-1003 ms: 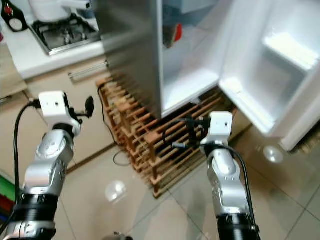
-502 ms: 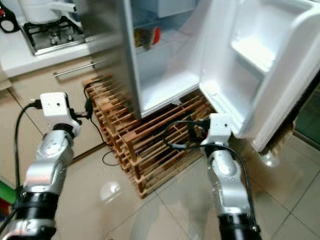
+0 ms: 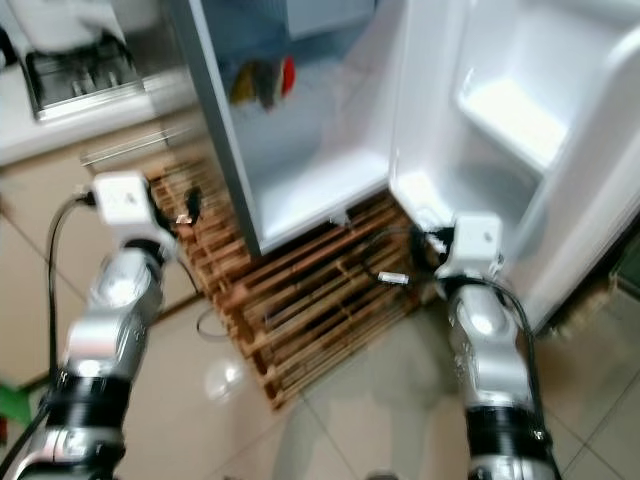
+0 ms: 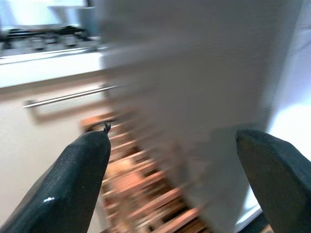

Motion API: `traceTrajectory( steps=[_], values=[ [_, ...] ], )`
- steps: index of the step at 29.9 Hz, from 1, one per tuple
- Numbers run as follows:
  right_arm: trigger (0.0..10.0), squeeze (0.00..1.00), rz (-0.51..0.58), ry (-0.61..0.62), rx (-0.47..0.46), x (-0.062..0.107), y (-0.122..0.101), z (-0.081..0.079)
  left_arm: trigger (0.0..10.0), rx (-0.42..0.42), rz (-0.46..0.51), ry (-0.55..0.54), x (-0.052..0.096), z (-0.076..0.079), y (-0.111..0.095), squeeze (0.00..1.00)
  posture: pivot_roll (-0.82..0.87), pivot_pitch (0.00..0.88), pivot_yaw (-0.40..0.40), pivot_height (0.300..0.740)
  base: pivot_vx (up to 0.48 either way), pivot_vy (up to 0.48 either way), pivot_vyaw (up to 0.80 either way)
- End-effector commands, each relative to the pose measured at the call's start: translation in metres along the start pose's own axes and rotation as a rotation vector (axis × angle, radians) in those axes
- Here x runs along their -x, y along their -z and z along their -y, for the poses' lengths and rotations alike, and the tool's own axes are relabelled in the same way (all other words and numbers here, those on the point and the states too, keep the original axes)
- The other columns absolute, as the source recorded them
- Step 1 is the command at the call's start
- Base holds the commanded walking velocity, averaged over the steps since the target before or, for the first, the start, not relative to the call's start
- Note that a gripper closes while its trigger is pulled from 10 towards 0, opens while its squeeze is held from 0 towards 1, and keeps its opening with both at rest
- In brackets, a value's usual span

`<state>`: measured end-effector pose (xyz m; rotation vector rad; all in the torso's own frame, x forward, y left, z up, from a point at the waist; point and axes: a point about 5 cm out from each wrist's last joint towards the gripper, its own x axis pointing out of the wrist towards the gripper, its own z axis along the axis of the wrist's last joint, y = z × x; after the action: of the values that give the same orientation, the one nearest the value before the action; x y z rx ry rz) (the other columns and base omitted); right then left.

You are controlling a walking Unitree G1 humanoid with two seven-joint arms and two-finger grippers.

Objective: Restocking fridge

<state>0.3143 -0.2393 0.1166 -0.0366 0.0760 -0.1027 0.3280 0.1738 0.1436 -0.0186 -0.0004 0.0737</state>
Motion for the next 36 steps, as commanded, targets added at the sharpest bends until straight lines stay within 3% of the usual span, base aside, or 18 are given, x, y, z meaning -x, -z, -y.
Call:
traceTrajectory(
  steps=[1, 3, 4, 6, 8, 10, 11, 12, 14, 15, 19, 21, 26, 30, 35, 36],
  values=[
    [10.0, 0.0, 0.021, 0.036, -0.002, -0.005, -0.006, 0.006, 10.0, -0.01, 0.014, -0.031, 0.002, -0.015, -0.005, 0.0, -0.01, 0.0, 0.107, 0.74, 0.0, 0.0, 0.0],
    [10.0, 0.0, 0.023, 0.082, 0.022, -0.007, -0.008, 0.017, 10.0, -0.018, 0.012, -0.029, 0.002, -0.017, -0.006, 0.0, -0.01, 0.0, 0.119, 0.74, 0.0, 0.0, 0.0],
    [10.0, 0.0, 0.028, 0.16, 0.074, -0.007, -0.01, 0.035, 10.0, -0.025, 0.009, -0.017, 0.002, -0.016, -0.007, 0.0, -0.01, 0.0, 0.13, 0.74, 0.0, 0.0, 0.0],
    [10.0, 0.0, 0.029, 0.245, 0.1, -0.006, -0.013, 0.055, 10.0, -0.029, 0.006, -0.002, 0.001, -0.013, -0.007, 0.0, -0.01, 0.0, 0.136, 0.74, 0.0, 0.0, 0.0],
    [10.0, 0.0, 0.041, 0.266, 0.107, -0.004, -0.018, 0.061, 10.0, -0.029, 0.004, 0.011, 0.0, -0.011, -0.007, 0.0, -0.02, 0.0, 0.14, 0.74, 0.0, 0.0, 0.0],
    [10.0, 0.0, 0.062, 0.234, 0.093, -0.004, -0.021, 0.054, 10.0, -0.021, 0.005, 0.017, -0.001, -0.009, -0.007, 0.0, -0.03, 0.0, 0.139, 0.74, 0.0, 0.0, 0.0],
    [10.0, 0.0, 0.08, 0.154, 0.039, -0.002, -0.019, 0.033, 10.0, -0.016, 0.006, 0.033, -0.002, -0.004, -0.006, 0.0, -0.03, 0.0, 0.137, 0.74, 0.0, 0.0, 0.0],
    [10.0, 0.0, 0.08, 0.154, 0.039, -0.002, -0.019, 0.033, 10.0, -0.016, 0.006, 0.033, -0.002, -0.004, -0.006, 0.0, -0.03, 0.0, 0.137, 0.74, 0.0, 0.0, 0.0],
    [10.0, 0.0, 0.073, -0.078, -0.041, 0.006, -0.008, -0.024, 10.0, 0.015, 0.04, 0.048, -0.002, 0.001, -0.008, 0.0, -0.05, 0.0, 0.12, 0.74, 0.0, 0.0, 0.28],
    [10.0, 0.0, 0.071, -0.122, -0.059, 0.008, -0.005, -0.036, 10.0, 0.022, 0.046, 0.054, -0.002, 0.002, -0.008, 0.0, -0.05, 0.0, 0.115, 0.74, 0.0, 0.0, 0.52],
    [10.0, 0.0, 0.068, -0.218, -0.09, 0.015, 0.004, -0.06, 10.0, 0.036, 0.01, 0.043, -0.003, 0.002, 0.0, 0.0, -0.04, 0.0, 0.057, 0.74, 0.0, 0.0, 0.49],
    [10.0, 0.0, 0.067, -0.223, -0.111, 0.015, 0.005, -0.062, 10.0, 0.043, -0.016, 0.039, -0.004, 0.001, 0.004, 0.0, -0.04, 0.0, 0.052, 0.74, 0.0, 0.0, 0.45],
    [10.0, 0.0, 0.039, -0.175, -0.155, 0.005, 0.006, -0.048, 10.0, 0.034, -0.088, -0.01, -0.002, -0.004, 0.023, 0.0, -0.03, 0.0, 0.014, 0.74, 0.0, 0.0, 0.44],
    [10.0, 0.0, 0.038, -0.213, -0.132, 0.004, 0.002, -0.049, 10.0, 0.021, -0.094, -0.014, 0.002, 0.001, 0.028, 0.0, -0.04, 0.0, -0.004, 0.74, 0.0, 0.0, 0.43],
    [10.0, 0.0, 0.001, -0.227, -0.162, 0.008, 0.011, -0.052, 10.0, 0.064, -0.116, -0.034, 0.01, 0.006, 0.036, 0.0, -0.03, 0.0, -0.041, 0.74, 0.0, 0.0, 0.43],
    [10.0, 0.0, -0.012, -0.263, -0.169, 0.012, 0.014, -0.06, 10.0, 0.059, -0.095, -0.033, 0.011, 0.01, 0.034, 0.0, -0.03, 0.0, -0.062, 0.74, 0.0, 0.0, 0.43]
  ],
)
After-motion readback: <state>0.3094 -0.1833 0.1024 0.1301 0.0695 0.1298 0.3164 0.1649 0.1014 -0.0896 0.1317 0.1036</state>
